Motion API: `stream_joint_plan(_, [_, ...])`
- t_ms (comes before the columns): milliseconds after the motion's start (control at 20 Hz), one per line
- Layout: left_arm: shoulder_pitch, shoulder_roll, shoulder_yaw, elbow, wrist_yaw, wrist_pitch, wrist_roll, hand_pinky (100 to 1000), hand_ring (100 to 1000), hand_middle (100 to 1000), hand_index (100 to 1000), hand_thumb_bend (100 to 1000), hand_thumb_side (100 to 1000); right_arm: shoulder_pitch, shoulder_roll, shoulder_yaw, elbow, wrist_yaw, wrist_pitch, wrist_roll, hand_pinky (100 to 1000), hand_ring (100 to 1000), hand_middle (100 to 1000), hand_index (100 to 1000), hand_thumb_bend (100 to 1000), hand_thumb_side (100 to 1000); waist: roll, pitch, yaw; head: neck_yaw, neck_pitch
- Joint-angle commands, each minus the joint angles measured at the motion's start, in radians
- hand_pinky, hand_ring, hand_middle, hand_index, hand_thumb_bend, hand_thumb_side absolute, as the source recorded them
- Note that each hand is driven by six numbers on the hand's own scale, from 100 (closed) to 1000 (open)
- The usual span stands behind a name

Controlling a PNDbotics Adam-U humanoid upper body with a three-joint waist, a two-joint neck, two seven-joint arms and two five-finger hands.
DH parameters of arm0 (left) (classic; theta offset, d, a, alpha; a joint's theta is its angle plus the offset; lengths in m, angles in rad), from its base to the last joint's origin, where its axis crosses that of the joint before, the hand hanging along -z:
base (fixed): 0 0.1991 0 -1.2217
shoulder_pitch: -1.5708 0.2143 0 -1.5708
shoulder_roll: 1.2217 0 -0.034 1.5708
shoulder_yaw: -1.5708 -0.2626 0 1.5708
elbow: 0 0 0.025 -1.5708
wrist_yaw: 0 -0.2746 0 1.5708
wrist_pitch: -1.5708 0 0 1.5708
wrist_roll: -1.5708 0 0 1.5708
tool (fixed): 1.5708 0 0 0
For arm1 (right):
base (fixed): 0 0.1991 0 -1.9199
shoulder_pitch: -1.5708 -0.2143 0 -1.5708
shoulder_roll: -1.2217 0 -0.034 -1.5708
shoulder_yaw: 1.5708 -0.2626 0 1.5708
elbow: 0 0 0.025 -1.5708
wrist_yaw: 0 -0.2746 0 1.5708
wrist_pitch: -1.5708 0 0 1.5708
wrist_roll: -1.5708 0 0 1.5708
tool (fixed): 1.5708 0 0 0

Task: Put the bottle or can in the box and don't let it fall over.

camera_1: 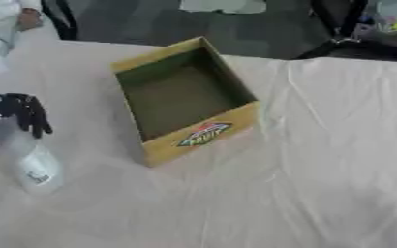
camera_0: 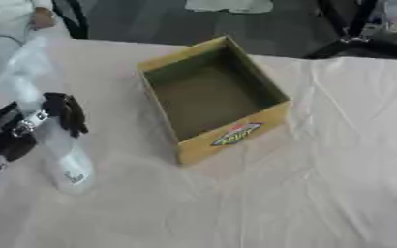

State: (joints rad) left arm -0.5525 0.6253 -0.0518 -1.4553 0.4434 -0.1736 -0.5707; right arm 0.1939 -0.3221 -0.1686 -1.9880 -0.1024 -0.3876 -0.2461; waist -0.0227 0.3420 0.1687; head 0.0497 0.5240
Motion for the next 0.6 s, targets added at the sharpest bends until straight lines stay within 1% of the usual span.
stream_joint_plan(50, [-0.006,0.018,0.001,-0.009,0.011,0.0,-0.011,589,282,494,108,100,648,-0.003,-0.018,-0.007,-0.012,-0.004,-0.001,0.002,930,1000,1000,908,100,572,0.002,-0.012,0.001,-0.002,-0.009])
stream_joint_plan(600, [-0.005,0.026,0.003,-0.048,0.037,-0.038,-0.006,573,261,467,100,100,610,-0.003,-0.019,-0.008,-0.012,-0.005,-0.003,0.003,930,1000,1000,908,100,570,0.003,-0.012,0.002,-0.002,-0.007])
